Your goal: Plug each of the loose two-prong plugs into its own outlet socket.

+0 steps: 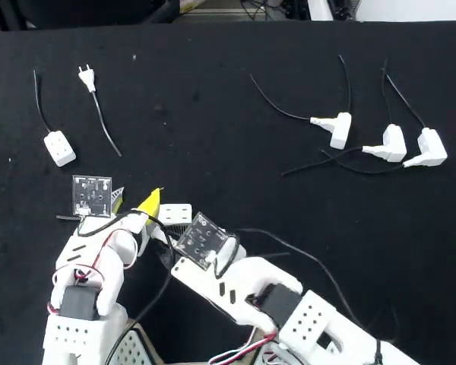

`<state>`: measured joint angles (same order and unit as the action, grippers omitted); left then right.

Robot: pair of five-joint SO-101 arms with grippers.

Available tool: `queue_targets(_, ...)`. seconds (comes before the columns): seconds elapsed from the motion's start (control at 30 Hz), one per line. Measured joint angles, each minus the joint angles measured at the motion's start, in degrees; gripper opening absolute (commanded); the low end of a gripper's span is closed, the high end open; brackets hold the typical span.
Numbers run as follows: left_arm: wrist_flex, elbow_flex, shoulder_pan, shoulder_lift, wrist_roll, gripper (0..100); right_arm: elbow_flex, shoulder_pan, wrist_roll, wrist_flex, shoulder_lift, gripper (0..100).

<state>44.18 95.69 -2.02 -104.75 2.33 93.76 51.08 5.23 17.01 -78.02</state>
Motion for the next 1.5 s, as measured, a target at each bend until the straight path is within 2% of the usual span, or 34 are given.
queue_targets(0.27,-0.1,0.0,0.0,0.0,0.0,23,0.1,0.0,-3.6,3.1,-5.3,1.1)
queue_targets(0.4,0.5,0.0,-0.2,0.8,0.0,23,-0.3,-3.6,-4.7,2.9,-7.1,1.1)
queue_targets(0.67,0.5,0.0,-0.1,0.7,0.0,23,-0.2,-5.5,-4.7,5.8,-7.5,1.1)
queue_targets(0.83,0.5,0.0,0.0,0.7,-0.1,23,-0.3,-8.9,0.9,11.3,-7.5,3.7)
queue_targets(0.97,-0.3,0.0,6.1,0.7,0.0,23,-1.5,-9.5,3.3,18.1,-7.5,12.1)
queue_targets(1.13,-0.7,-0.2,16.7,0.7,7.5,23,-3.8,-9.1,4.0,23.6,-7.5,9.1)
queue_targets(1.23,-2.1,-0.2,21.5,0.7,9.2,23,-4.2,-7.6,4.5,24.2,-7.2,9.2)
queue_targets(1.5,-3.1,-0.2,23.9,0.7,11.1,23,-12.7,-6.2,7.3,24.3,11.8,8.9)
